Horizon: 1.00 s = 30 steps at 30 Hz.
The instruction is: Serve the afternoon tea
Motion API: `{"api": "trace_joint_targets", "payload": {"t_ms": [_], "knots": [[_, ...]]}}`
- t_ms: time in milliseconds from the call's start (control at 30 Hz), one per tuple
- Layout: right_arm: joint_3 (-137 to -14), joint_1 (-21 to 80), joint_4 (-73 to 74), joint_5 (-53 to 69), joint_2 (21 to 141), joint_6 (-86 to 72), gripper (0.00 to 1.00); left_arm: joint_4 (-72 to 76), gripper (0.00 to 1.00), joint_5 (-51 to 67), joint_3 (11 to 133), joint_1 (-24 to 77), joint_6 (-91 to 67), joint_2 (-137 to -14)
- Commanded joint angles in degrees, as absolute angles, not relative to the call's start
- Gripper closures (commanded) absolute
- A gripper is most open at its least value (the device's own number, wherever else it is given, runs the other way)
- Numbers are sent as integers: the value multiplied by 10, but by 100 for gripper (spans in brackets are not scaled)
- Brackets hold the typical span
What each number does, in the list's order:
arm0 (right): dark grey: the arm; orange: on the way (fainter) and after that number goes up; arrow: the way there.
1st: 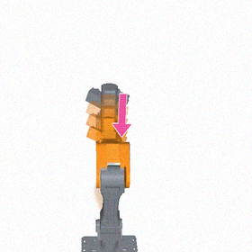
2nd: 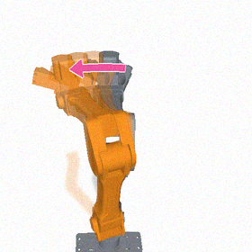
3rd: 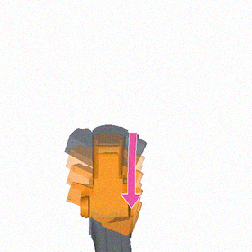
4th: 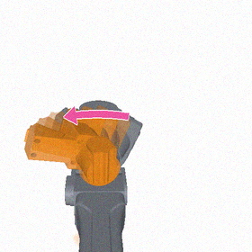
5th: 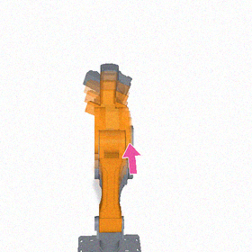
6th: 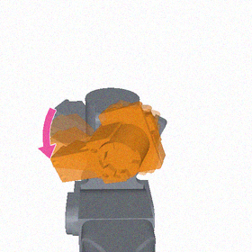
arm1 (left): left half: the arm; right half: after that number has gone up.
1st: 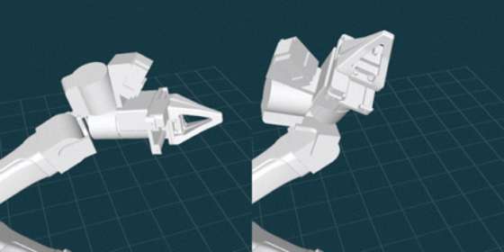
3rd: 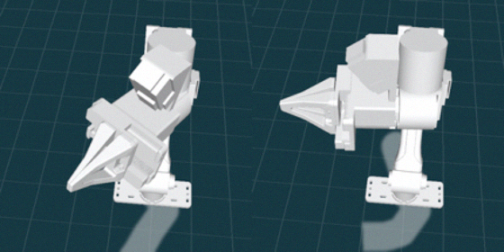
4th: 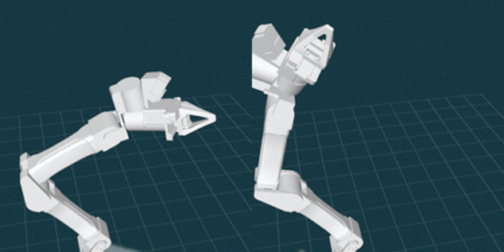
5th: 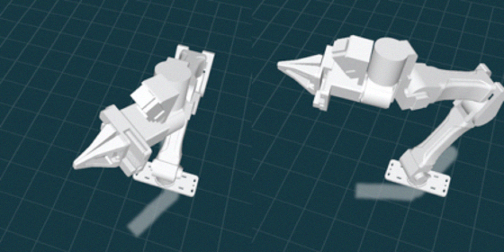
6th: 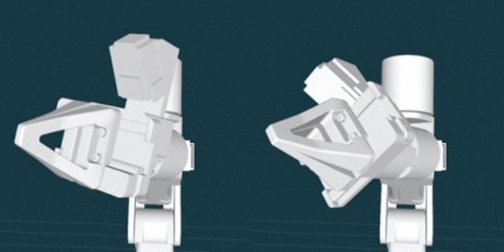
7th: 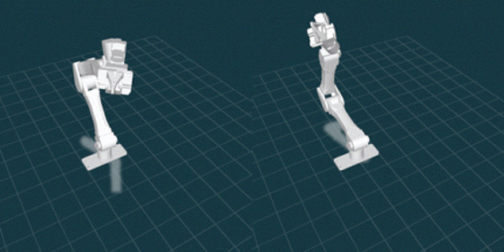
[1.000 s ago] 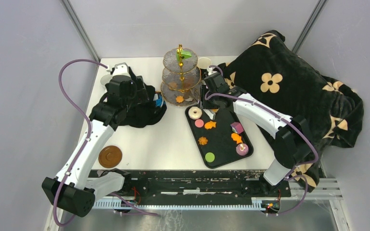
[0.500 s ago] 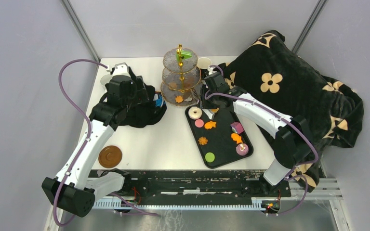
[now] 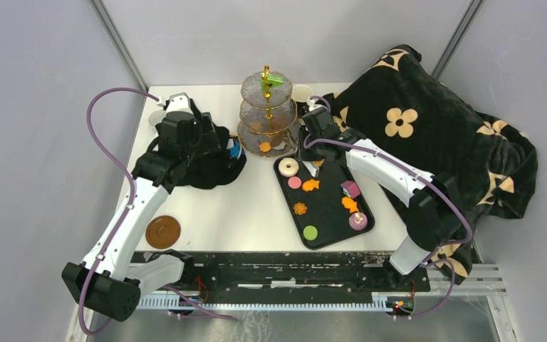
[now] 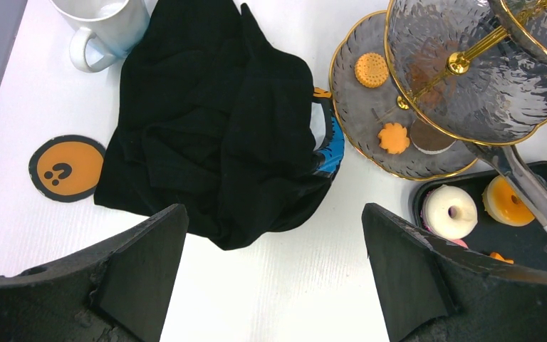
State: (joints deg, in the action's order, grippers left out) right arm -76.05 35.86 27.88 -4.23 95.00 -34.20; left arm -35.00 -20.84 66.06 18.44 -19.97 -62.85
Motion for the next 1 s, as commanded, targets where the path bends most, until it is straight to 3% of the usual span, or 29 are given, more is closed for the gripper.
{"api": "trace_joint_targets", "payload": {"t_ms": [0,233,467,967], "knots": [[-764,359,263,-104,904,-289,99,-334,1,-207,683,181,-175,-616],[-756,364,253,-151,893,-188,99,-330,1,-204,683,181,-175,-624],[-758,362,317,-190,857,-186,99,-331,1,-206,685,181,-173,-624],[-754,361,712,-208,688,-277,99,-326,1,-162,694,180,-183,-627]]}}
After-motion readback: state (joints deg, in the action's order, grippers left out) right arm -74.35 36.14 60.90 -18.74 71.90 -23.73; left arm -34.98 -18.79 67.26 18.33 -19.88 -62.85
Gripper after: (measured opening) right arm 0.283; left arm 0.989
